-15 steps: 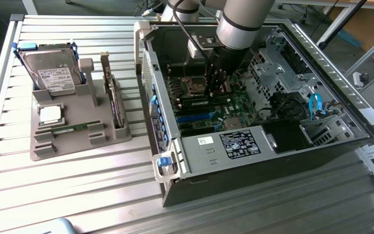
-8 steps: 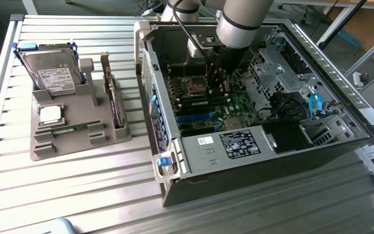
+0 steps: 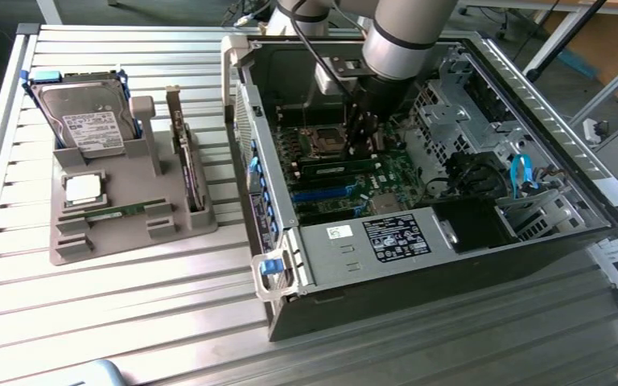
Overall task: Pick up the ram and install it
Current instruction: 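Insert the ram into the slot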
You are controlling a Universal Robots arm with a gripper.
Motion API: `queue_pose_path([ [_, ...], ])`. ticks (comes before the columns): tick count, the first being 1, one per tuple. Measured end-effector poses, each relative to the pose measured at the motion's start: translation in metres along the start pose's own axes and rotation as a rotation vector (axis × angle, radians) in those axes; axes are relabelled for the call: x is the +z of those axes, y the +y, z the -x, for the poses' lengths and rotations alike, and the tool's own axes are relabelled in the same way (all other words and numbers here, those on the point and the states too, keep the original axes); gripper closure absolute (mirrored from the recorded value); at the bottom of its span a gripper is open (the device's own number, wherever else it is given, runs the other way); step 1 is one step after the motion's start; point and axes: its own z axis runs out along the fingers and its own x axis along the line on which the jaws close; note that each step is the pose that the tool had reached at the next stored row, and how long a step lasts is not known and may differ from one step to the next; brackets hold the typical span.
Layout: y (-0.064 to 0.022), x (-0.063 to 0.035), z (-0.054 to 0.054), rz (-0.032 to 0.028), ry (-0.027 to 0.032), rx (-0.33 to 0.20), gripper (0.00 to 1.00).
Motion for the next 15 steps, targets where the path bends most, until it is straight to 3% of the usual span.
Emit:
queue_pose_path([
  [15,-0.0128,-0.0006,0.0,0.0008,0.0003,0.0,0.89],
])
